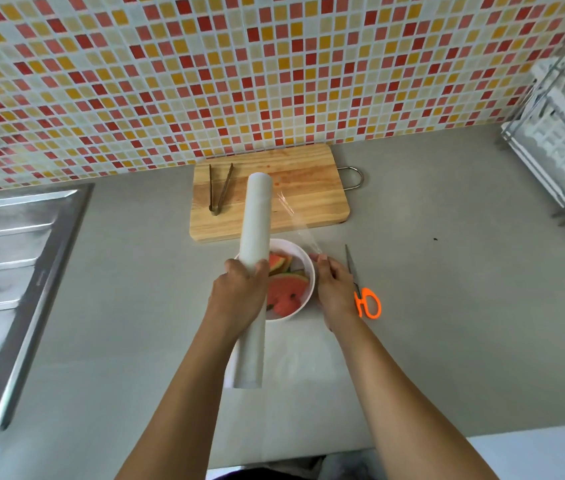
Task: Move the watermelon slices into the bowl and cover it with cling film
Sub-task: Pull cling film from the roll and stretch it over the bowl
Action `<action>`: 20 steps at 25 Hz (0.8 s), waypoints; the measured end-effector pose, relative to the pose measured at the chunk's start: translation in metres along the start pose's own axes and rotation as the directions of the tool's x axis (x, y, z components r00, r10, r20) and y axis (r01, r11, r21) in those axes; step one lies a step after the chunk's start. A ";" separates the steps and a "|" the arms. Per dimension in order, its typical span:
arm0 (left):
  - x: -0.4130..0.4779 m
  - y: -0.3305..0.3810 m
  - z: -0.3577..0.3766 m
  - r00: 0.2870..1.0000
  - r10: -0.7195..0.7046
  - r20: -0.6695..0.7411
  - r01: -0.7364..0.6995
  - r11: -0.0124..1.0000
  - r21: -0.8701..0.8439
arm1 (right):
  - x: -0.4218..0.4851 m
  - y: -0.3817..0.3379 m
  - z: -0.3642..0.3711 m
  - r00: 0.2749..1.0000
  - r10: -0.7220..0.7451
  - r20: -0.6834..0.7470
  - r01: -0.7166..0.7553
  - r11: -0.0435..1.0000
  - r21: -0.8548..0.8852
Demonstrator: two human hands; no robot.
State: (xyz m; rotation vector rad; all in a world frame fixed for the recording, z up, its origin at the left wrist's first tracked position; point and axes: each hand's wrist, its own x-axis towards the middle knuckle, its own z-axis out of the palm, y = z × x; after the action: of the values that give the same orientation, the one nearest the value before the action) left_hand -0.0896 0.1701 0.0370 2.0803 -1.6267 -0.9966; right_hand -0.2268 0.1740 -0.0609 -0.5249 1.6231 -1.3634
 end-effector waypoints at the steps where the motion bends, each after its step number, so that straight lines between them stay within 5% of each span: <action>1: 0.000 -0.004 -0.003 1.000 0.004 -0.009 -0.004 1.000 0.003 | 0.001 0.001 0.000 1.000 -0.007 -0.004 0.006 1.000 -0.019; 10: 0.010 -0.041 -0.009 0.993 -0.029 -0.118 0.043 0.992 0.118 | -0.001 0.005 -0.002 0.999 -0.038 -0.027 0.036 0.996 -0.083; 20: 0.014 -0.055 -0.006 0.974 -0.129 -0.186 0.120 0.991 -0.054 | -0.004 -0.001 0.002 0.995 -0.098 -0.033 0.093 0.989 -0.119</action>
State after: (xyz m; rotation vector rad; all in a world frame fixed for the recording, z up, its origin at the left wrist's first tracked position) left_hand -0.0440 0.1727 0.0020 2.1967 -1.3856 -0.8345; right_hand -0.2235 0.1752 -0.0581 -0.6566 1.7367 -1.3615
